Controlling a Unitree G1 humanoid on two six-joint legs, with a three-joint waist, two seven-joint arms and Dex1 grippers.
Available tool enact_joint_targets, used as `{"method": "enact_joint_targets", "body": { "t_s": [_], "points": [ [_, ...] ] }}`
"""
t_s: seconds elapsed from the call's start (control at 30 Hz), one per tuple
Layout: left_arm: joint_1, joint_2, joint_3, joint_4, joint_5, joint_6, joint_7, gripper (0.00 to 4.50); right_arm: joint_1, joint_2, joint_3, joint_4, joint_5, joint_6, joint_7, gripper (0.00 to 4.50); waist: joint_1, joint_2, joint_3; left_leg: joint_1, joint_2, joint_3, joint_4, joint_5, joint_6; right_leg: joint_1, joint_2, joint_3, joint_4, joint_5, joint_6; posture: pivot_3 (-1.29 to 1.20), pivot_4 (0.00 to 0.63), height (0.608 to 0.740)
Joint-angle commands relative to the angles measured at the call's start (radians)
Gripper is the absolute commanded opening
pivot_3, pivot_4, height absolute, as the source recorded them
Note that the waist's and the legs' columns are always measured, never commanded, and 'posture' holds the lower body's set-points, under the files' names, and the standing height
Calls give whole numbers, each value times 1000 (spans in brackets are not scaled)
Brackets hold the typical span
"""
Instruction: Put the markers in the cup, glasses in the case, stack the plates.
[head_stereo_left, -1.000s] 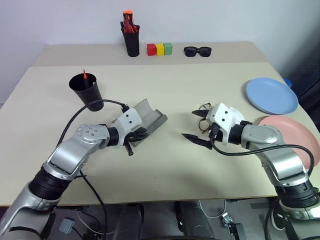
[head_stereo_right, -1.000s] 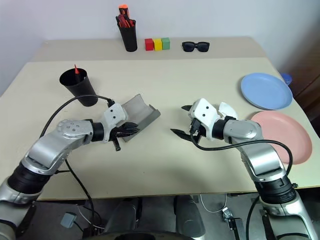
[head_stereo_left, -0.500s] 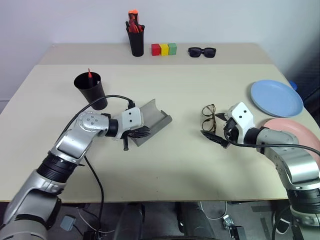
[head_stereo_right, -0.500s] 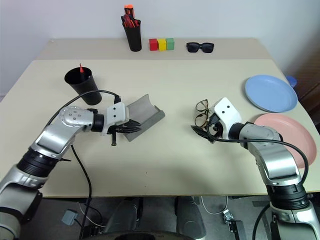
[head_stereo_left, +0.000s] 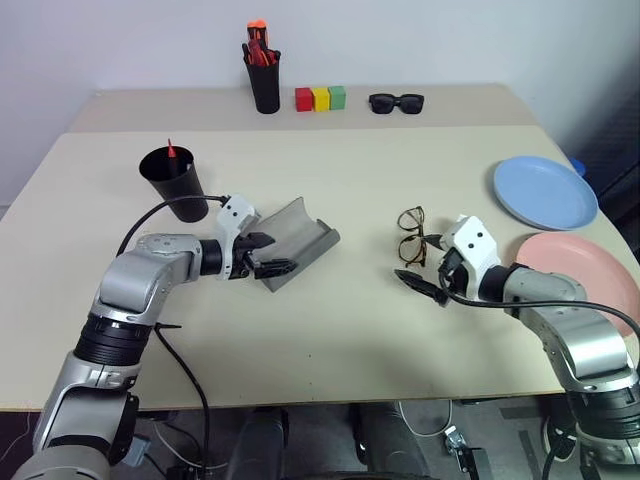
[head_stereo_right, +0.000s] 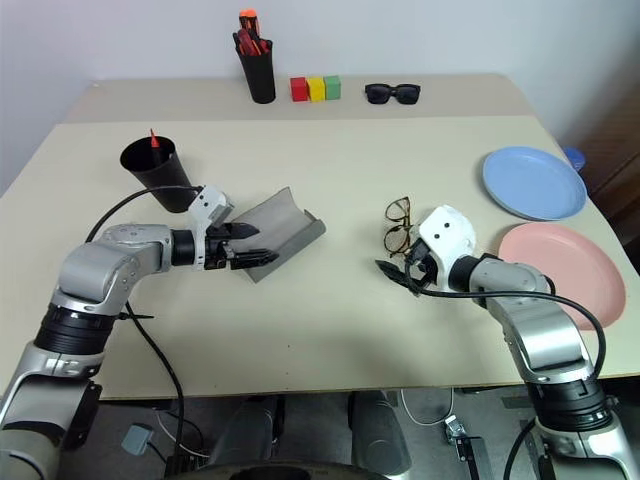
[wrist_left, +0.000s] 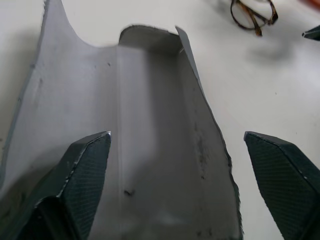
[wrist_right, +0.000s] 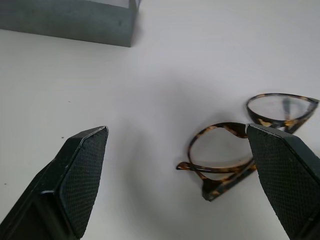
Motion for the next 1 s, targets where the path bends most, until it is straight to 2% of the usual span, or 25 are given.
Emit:
{"method": "enact_joint_targets", "body": {
  "t_s": [0.03, 0.07, 0.17, 0.3, 0.4, 0.57, 0.67, 0.87, 0.93, 0.97, 1.0],
  "points": [
    [2, 19, -56, -75, 8, 15, -9, 4460, -12, 13, -5, -25, -4, -21, -14, 4500, 0, 0, 0, 0, 0, 0, 0, 0, 0, 0, 0, 0, 0, 0, 0, 0, 150, 740],
    [1, 17, -68, -83, 10, 27, -3, 4460, -11, 17, -2, -26, -5, -21, -17, 4500, 0, 0, 0, 0, 0, 0, 0, 0, 0, 0, 0, 0, 0, 0, 0, 0, 150, 740],
    [-1, 17, -89, -89, 14, 33, 7, 3570, -8, 24, 3, -32, -7, -21, -24, 4500, 0, 0, 0, 0, 0, 0, 0, 0, 0, 0, 0, 0, 0, 0, 0, 0, 150, 740],
    [9, 48, -139, -83, 72, -77, -18, 1555, -7, 26, 3, -37, -8, -19, -30, 4500, -2, 0, 0, 0, 0, 0, 0, 0, 0, 0, 0, 0, 0, 0, 0, 0, 150, 740],
    [16, 60, -154, -68, 113, -236, -66, 27, -8, 26, 3, -40, -6, -15, -32, 4500, 0, 0, 0, 0, 0, 0, 0, 0, 0, 0, 0, 0, 0, -1, -2, 0, 150, 740],
    [23, 165, -244, -13, 285, -658, -228, 27, -19, 22, 3, -41, -5, -15, -28, 4500, 0, 0, 0, 0, 0, 0, -1, 0, 0, 0, 0, 0, -1, -2, -3, 0, 150, 740],
    [-2, 205, -276, 71, 338, -828, -325, 27, -29, 19, 8, -36, -6, -20, -20, 4500, 0, 0, 0, 0, 0, 0, 0, 0, 0, 0, 0, 0, 0, -2, -5, 0, 150, 740],
    [-49, 177, -263, 172, 330, -911, -422, 27, -33, 19, 10, -43, -7, -14, -21, 4500, 3, 0, 0, -1, 0, 1, 0, 0, 0, 0, 0, 0, -1, -2, -4, 0, 150, 740],
    [-62, 175, -263, 190, 328, -861, -449, 27, -31, 17, 5, -53, 2, 8, -24, 4500, 2, 0, 0, -1, 0, 0, 0, 0, 0, 0, 0, 0, -1, -2, -4, 0, 150, 740],
    [-66, 167, -258, 193, 330, -834, -443, 562, -30, 16, 1, -58, 9, 26, -26, 4500, 1, 0, 0, -1, 0, 0, 0, 0, 0, 0, 0, 0, -1, -2, -4, 0, 150, 740],
    [-68, 159, -251, 192, 330, -812, -434, 883, -30, 15, -4, -62, 16, 46, -28, 4500, 0, 0, 0, -1, 0, 0, 0, 0, 0, 0, 0, 0, 0, -2, -4, 0, 150, 740]
  ]
}}
